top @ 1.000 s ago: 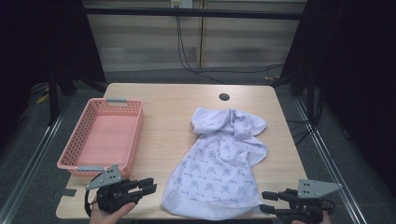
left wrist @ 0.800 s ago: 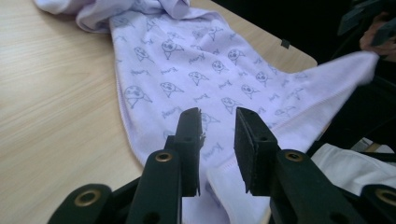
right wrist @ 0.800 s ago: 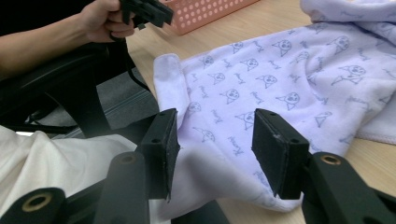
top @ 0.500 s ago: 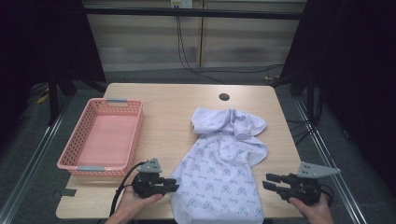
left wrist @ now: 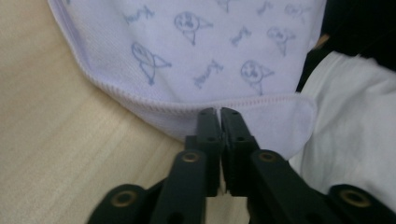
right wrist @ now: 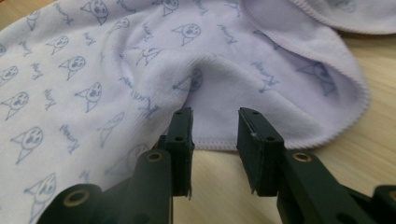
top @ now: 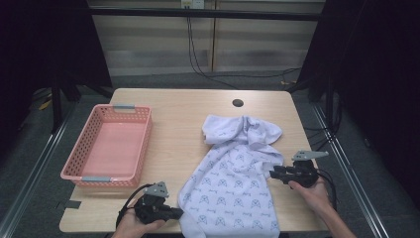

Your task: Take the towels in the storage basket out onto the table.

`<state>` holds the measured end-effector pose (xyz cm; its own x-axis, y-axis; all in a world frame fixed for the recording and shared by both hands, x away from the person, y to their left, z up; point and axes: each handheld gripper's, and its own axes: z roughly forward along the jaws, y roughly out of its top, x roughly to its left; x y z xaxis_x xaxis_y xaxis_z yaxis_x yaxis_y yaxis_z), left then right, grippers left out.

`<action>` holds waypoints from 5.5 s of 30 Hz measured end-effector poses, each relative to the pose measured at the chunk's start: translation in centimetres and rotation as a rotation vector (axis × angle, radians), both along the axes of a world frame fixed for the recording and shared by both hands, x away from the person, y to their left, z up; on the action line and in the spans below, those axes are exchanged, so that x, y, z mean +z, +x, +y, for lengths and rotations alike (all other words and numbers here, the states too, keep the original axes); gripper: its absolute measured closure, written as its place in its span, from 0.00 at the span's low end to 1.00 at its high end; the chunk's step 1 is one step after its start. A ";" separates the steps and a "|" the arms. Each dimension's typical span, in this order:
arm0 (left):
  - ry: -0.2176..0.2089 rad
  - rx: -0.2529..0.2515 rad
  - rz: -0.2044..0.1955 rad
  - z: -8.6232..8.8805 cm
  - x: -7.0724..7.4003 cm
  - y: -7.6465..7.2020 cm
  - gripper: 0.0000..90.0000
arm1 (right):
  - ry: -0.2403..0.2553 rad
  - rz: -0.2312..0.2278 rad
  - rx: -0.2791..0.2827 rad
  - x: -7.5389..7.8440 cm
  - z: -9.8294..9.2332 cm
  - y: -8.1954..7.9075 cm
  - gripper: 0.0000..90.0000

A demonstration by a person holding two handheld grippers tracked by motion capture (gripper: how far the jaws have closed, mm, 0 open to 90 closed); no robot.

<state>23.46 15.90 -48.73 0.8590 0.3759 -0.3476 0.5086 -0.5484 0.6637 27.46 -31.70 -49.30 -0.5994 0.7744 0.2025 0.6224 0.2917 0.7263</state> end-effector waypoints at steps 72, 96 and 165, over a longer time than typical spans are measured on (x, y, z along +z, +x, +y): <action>-0.114 -0.005 -0.037 -3.6 1.4 0.6 0.99 | 0.036 -0.037 0.115 2.4 0.7 -6.5 0.95; 0.067 0.073 -0.075 -3.5 -1.0 4.2 0.95 | -0.020 -0.034 0.054 0.5 2.3 -0.5 0.62; -0.031 0.271 -0.106 -4.0 0.3 9.5 0.96 | 0.040 -0.030 -0.009 1.3 -0.9 2.6 0.94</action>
<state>32.93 11.95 -48.45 0.7610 0.5868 -0.2765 0.5608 -0.3808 0.7352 30.02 -32.63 -47.97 -0.5991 0.7713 0.2150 0.6023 0.2572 0.7557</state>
